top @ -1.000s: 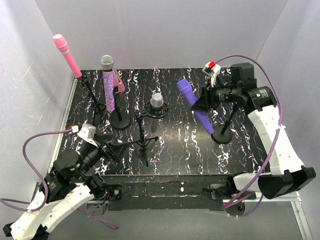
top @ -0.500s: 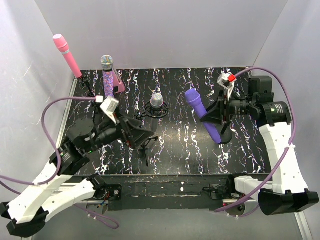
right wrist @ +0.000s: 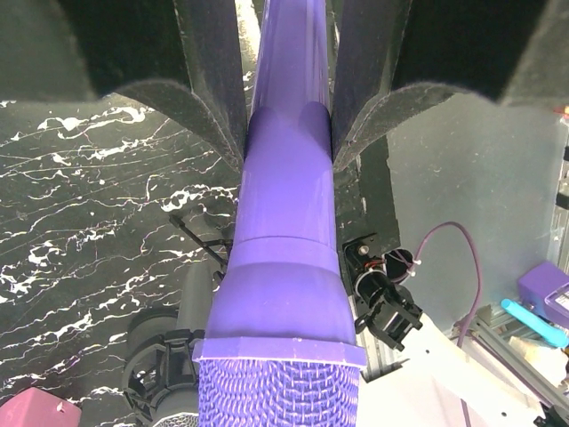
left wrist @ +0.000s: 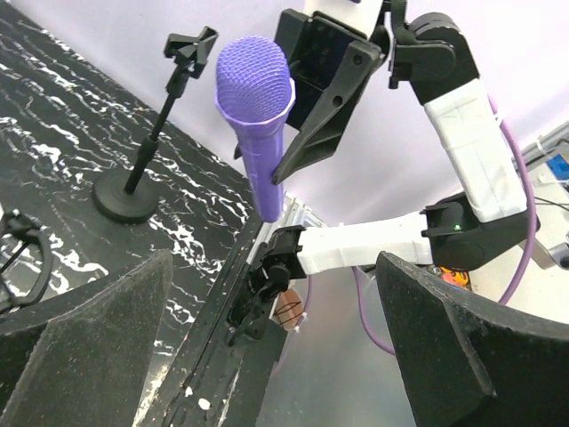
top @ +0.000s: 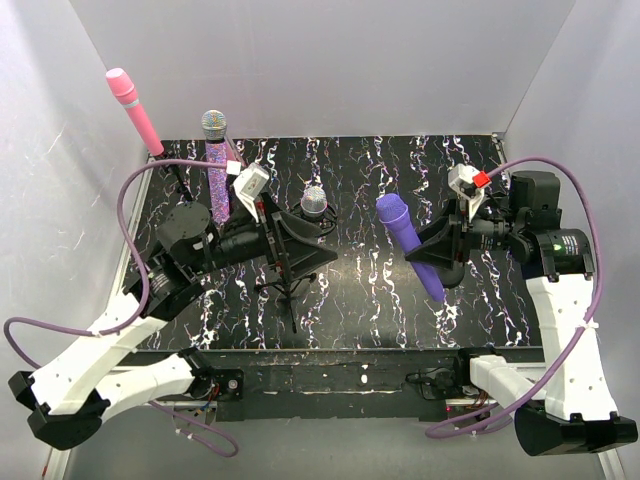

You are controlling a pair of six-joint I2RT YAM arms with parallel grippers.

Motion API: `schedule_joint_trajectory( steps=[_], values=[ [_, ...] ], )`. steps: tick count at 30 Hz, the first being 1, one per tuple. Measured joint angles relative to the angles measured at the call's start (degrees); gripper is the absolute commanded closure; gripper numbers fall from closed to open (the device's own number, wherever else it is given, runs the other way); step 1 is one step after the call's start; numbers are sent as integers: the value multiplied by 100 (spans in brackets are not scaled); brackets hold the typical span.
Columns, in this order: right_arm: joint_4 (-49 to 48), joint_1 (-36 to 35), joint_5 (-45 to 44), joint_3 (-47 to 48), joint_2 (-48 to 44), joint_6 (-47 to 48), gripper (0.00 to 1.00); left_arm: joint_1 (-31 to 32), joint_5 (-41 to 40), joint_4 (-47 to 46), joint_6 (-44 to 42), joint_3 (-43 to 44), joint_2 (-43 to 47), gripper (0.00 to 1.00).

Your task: Attach the microphones to the stand

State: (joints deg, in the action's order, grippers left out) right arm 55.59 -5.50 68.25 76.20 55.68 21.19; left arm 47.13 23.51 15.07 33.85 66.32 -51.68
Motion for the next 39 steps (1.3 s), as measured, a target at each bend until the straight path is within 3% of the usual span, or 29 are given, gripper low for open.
schedule_joint_trajectory(
  steps=[15, 39],
  values=[
    [103, 26, 315, 120, 20, -22, 88, 647, -94, -487, -87, 396, -990, 2],
    [-229, 28, 787, 238, 72, -476, 89, 1207, -1460, -2015, -61, 348, -1718, 2]
  ],
)
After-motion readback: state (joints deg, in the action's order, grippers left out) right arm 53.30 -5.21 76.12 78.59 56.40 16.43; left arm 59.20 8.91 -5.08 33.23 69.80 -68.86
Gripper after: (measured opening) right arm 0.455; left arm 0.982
